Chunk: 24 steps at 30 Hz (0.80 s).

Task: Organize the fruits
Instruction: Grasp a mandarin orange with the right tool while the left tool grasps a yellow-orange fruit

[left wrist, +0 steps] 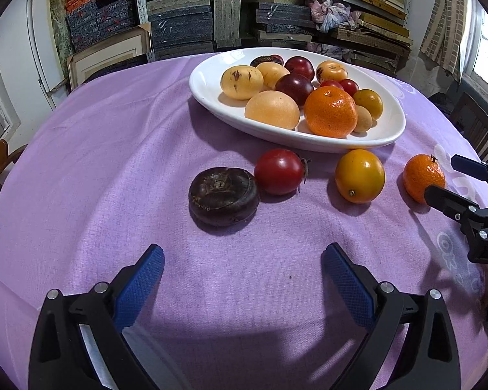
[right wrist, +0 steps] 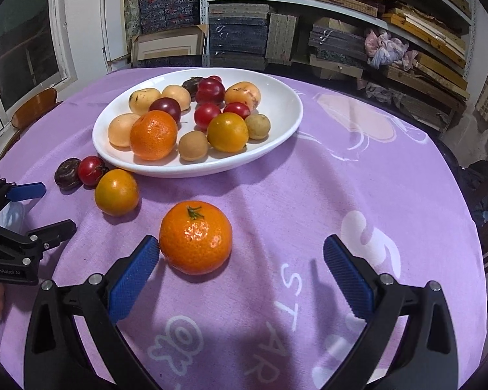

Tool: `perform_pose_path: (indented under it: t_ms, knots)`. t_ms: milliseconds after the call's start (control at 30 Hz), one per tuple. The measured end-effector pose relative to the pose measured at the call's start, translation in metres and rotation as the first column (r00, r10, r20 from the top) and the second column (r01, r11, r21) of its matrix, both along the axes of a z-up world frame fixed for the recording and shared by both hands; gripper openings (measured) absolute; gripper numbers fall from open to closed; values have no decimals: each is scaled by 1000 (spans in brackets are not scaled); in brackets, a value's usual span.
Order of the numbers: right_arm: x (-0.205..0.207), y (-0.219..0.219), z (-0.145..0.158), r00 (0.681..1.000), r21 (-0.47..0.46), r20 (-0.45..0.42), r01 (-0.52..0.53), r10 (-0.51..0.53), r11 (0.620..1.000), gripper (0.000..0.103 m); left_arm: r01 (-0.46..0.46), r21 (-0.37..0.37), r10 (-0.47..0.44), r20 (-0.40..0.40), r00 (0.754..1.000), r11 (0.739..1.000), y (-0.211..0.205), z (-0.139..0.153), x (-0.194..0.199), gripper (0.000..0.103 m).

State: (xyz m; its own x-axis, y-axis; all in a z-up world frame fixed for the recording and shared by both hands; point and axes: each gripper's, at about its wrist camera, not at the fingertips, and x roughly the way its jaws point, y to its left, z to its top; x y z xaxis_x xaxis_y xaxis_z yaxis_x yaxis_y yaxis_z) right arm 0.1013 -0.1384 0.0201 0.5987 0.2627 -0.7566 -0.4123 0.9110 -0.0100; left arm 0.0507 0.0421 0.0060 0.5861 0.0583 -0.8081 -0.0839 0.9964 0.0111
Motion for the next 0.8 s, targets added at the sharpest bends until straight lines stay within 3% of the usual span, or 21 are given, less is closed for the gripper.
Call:
perform_pose_path:
  t_ms: [133, 267, 400, 533, 800]
  knots:
    - [4, -14, 2, 999, 33, 5, 38, -38, 999, 99, 0, 0, 0, 0, 1000, 1000, 0, 0, 0, 100]
    - [7, -9, 4, 1000, 75, 4, -12, 12, 997, 97, 0, 0, 0, 0, 1000, 1000, 0, 0, 0, 100]
    - [9, -2, 4, 998, 107, -22, -62, 65, 992, 70, 0, 0, 0, 0, 1000, 1000, 0, 0, 0, 100]
    - [9, 3, 3, 995, 113, -37, -86, 90, 990, 54, 0, 0, 0, 0, 1000, 1000, 0, 0, 0, 100]
    - [12, 5, -2, 991, 109, -76, -98, 107, 989, 45, -1, 0, 1, 0, 1000, 1000, -1, 0, 0, 100]
